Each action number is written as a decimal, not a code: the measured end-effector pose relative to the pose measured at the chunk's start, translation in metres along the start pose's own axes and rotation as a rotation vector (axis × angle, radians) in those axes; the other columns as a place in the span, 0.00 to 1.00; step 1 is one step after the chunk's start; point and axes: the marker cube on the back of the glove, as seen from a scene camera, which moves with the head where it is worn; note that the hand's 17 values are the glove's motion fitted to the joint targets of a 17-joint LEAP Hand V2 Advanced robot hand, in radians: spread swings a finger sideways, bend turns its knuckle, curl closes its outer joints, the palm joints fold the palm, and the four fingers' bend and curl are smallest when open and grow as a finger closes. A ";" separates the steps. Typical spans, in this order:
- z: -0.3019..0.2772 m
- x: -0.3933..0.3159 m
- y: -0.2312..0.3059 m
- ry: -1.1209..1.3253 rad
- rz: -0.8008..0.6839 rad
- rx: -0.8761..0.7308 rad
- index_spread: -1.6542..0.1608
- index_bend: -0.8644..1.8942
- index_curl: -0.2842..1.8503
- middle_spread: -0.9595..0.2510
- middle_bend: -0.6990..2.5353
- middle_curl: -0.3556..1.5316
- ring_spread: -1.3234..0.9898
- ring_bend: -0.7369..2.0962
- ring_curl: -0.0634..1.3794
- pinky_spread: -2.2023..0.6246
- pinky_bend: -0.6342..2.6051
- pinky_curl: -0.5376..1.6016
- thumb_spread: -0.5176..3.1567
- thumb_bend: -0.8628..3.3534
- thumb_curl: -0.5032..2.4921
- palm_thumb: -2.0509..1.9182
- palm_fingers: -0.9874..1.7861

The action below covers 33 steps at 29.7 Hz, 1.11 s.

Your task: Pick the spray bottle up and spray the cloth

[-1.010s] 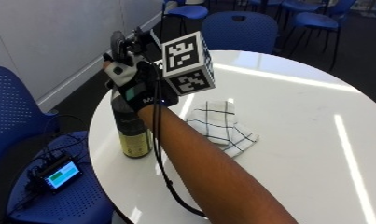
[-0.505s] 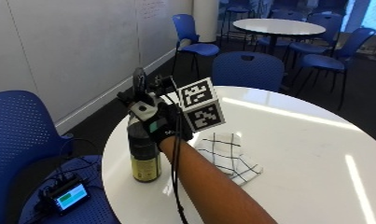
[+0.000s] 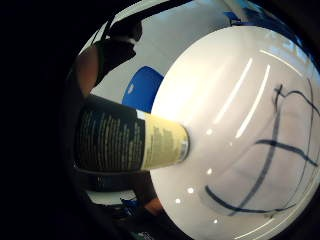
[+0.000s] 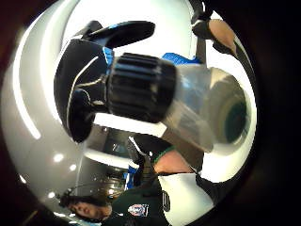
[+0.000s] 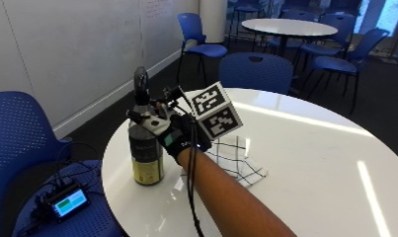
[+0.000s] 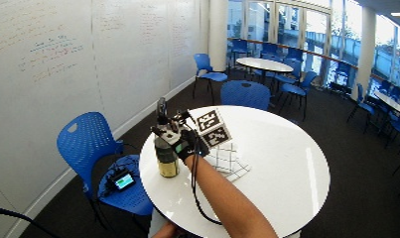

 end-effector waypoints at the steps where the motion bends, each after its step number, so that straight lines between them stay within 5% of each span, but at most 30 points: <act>1: 0.000 -0.001 0.001 0.027 -0.007 -0.002 0.72 0.36 0.34 0.70 0.32 0.39 0.52 0.40 0.30 0.83 0.25 0.40 0.37 0.19 0.34 0.61 0.59; 11: 0.003 -0.032 0.022 0.281 -0.130 -0.007 0.69 0.35 0.29 0.76 0.27 0.37 0.55 0.33 0.26 0.85 0.31 0.42 0.37 0.19 0.32 0.60 0.41; 23: 0.004 -0.078 0.097 0.378 -0.330 -0.097 0.68 0.37 0.27 0.78 0.28 0.37 0.57 0.33 0.23 0.85 0.30 0.41 0.37 0.19 0.30 0.58 0.40; 33: 0.025 -0.091 0.171 0.692 -0.529 -0.096 0.67 0.38 0.27 0.78 0.28 0.37 0.57 0.33 0.23 0.86 0.29 0.41 0.37 0.20 0.29 0.58 0.41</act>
